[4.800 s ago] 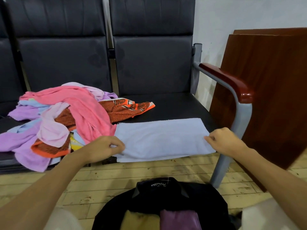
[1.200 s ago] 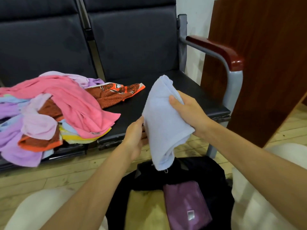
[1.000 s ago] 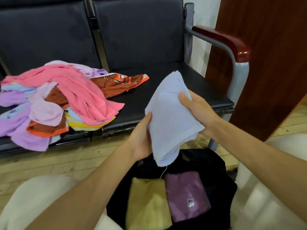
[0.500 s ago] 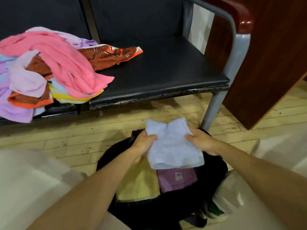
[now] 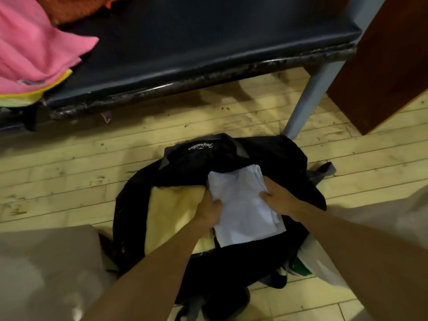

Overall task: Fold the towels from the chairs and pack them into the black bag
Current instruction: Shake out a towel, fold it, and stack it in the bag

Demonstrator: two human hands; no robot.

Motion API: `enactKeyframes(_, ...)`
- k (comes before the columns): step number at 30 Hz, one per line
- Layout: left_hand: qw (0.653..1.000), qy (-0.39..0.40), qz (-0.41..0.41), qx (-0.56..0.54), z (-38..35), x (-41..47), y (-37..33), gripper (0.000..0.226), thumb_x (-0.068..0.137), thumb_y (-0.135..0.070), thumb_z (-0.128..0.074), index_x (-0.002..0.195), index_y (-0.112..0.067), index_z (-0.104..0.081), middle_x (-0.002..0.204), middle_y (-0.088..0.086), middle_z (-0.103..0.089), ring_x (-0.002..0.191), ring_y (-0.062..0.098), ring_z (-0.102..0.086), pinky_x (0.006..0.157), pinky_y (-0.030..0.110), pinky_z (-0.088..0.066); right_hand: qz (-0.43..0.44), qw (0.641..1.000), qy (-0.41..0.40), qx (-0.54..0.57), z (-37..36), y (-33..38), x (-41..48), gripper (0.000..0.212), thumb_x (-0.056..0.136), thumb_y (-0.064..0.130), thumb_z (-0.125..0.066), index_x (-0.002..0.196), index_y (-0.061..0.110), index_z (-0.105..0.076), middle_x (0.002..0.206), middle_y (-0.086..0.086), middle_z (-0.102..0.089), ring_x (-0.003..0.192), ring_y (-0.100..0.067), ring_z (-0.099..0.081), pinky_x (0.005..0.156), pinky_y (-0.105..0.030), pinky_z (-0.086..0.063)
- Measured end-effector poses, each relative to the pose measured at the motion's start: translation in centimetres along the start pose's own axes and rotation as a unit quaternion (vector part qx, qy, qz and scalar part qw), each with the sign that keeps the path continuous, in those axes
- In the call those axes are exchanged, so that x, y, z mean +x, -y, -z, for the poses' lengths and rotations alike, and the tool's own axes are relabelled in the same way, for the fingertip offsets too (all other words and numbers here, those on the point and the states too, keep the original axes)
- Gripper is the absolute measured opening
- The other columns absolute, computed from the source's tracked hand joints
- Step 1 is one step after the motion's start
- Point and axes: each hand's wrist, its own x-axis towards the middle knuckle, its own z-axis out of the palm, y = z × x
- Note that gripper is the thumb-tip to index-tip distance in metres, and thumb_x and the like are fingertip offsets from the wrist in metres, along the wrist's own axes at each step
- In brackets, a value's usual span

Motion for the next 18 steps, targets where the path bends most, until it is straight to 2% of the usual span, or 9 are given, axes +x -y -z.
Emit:
enactKeyframes(2, 1.000, -0.009, 0.001, 0.015, -0.5, 0.8, 0.8, 0.054, 0.099, -0.015, -0.045, 0.149, -0.017, -0.024, 0.148, 0.010, -0.039, 0.131, 0.029, -0.042, 0.110, 0.045, -0.036, -0.012, 1.000, -0.004, -0.011, -0.4, -0.5, 0.7, 0.060, 0.103, 0.013, -0.040, 0.155, 0.016, -0.012, 0.158, -0.008, -0.024, 0.144, -0.028, -0.025, 0.113, -0.030, -0.022)
enactKeyframes(6, 0.998, -0.036, 0.012, 0.043, -1.0, 1.4, 1.7, 0.050, 0.100, -0.018, -0.045, 0.146, -0.008, -0.029, 0.146, 0.013, -0.041, 0.130, 0.029, -0.043, 0.110, 0.037, -0.035, -0.052, 0.998, -0.012, -0.032, -0.6, -1.2, 1.8, 0.053, 0.100, 0.012, -0.043, 0.150, 0.013, -0.024, 0.141, -0.019, -0.046, 0.123, -0.036, -0.049, 0.093, -0.033, -0.041)
enactKeyframes(9, 0.998, -0.043, 0.010, 0.045, -1.0, 1.5, 1.6, 0.052, 0.100, -0.016, -0.045, 0.147, -0.007, -0.025, 0.146, 0.013, -0.040, 0.131, 0.029, -0.042, 0.109, 0.034, -0.035, -0.093, 0.992, -0.022, -0.077, -0.6, -1.2, 2.0, 0.048, 0.098, 0.013, -0.049, 0.143, 0.006, -0.033, 0.133, -0.021, -0.051, 0.116, -0.036, -0.053, 0.080, -0.031, -0.043)
enactKeyframes(11, 0.999, -0.034, 0.013, 0.038, -0.7, 1.4, 1.4, 0.052, 0.100, -0.016, -0.046, 0.147, -0.007, -0.027, 0.144, 0.013, -0.042, 0.130, 0.029, -0.044, 0.108, 0.037, -0.036, -0.106, 0.988, -0.019, -0.112, -0.3, -0.9, 1.8, 0.047, 0.097, 0.013, -0.051, 0.140, 0.002, -0.037, 0.132, -0.021, -0.051, 0.116, -0.035, -0.054, 0.079, -0.030, -0.043)
enactKeyframes(13, 0.999, -0.005, 0.028, 0.044, 0.0, 1.3, 1.1, 0.049, 0.099, -0.019, -0.047, 0.145, -0.010, -0.032, 0.138, 0.011, -0.048, 0.123, 0.028, -0.049, 0.106, 0.039, -0.041, -0.109, 0.984, -0.016, -0.138, 0.1, -0.5, 1.4, 0.039, 0.095, 0.011, -0.051, 0.132, 0.001, -0.042, 0.126, -0.020, -0.054, 0.104, -0.031, -0.057, 0.078, -0.031, -0.048)
enactKeyframes(15, 0.997, 0.019, 0.053, 0.051, 1.2, 1.5, 0.7, 0.039, 0.096, -0.020, -0.048, 0.134, -0.013, -0.046, 0.124, 0.009, -0.058, 0.107, 0.025, -0.059, 0.094, 0.040, -0.051, -0.115, 0.982, -0.014, -0.147, 0.8, 0.4, 0.9, 0.027, 0.094, 0.009, -0.050, 0.120, 0.001, -0.048, 0.113, -0.020, -0.058, 0.086, -0.028, -0.060, 0.069, -0.035, -0.055)
enactKeyframes(16, 0.997, 0.026, 0.058, 0.050, 1.8, 1.3, 0.1, 0.029, 0.095, -0.018, -0.047, 0.122, -0.011, -0.054, 0.112, 0.010, -0.062, 0.095, 0.021, -0.061, 0.084, 0.037, -0.055, -0.121, 0.982, -0.014, -0.143, 1.2, 1.0, 0.5, 0.020, 0.094, 0.007, -0.050, 0.114, 0.002, -0.050, 0.106, -0.021, -0.060, 0.080, -0.029, -0.063, 0.065, -0.036, -0.058)
enactKeyframes(18, 0.997, 0.026, 0.048, 0.050, 3.2, 0.2, -2.0, 0.009, 0.093, -0.010, -0.047, 0.096, -0.013, -0.056, 0.094, 0.010, -0.060, 0.078, 0.017, -0.058, 0.068, 0.030, -0.050, -0.128, 0.983, -0.013, -0.129, 2.1, 2.9, -0.2, 0.011, 0.095, 0.004, -0.048, 0.102, 0.000, -0.054, 0.093, -0.023, -0.062, 0.067, -0.029, -0.065, 0.060, -0.037, -0.060)
